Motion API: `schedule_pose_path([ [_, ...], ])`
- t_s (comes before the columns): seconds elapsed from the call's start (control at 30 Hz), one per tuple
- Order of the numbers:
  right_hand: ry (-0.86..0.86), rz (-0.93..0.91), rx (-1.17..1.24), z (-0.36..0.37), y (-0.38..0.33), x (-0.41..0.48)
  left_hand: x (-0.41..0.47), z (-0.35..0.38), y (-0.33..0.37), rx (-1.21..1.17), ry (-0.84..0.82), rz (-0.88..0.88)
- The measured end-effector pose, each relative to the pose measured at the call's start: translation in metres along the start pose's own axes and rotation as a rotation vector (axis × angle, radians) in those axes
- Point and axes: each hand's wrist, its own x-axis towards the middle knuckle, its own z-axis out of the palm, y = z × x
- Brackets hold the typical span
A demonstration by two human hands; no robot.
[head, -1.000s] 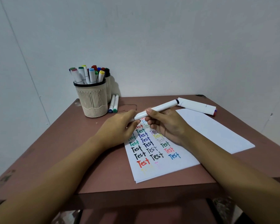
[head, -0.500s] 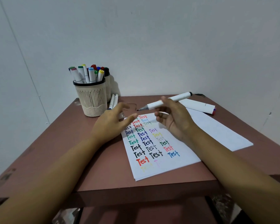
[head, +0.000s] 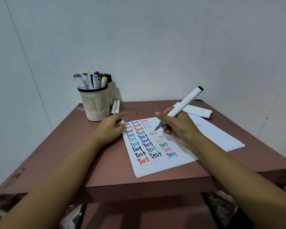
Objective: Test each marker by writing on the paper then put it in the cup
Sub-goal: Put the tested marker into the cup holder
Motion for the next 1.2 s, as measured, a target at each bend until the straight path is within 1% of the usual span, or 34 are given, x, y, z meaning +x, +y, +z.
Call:
schedule_pose_path([
  [0.07, 0.037, -0.009, -0.033, -0.002, -0.003, -0.018, 0.000, 0.000, 0.001, 0.028, -0.027, -0.013],
  [0.2, 0.170, -0.011, -0.130, -0.014, 0.005, -0.049, -0.001, -0.002, 0.001, 0.058, -0.040, -0.006],
  [0.33, 0.250, -0.028, -0.230, -0.019, 0.015, -0.058, -0.002, -0.002, 0.002, 0.061, -0.041, -0.007],
  [0.73, 0.222, -0.023, -0.402, -0.014, 0.017, -0.059, 0.001, -0.001, -0.001, 0.074, -0.040, 0.022],
  [0.87, 0.249, -0.057, -0.456, -0.014, 0.016, -0.060, 0.001, -0.001, -0.001, 0.078, -0.044, 0.023],
  [1.07, 0.259, -0.032, -0.391, -0.015, 0.017, -0.060, 0.000, -0.002, 0.001, 0.076, -0.046, 0.013],
  [1.2, 0.233, -0.033, -0.434, -0.014, 0.016, -0.061, -0.001, -0.001, 0.003, 0.083, -0.045, 0.010],
])
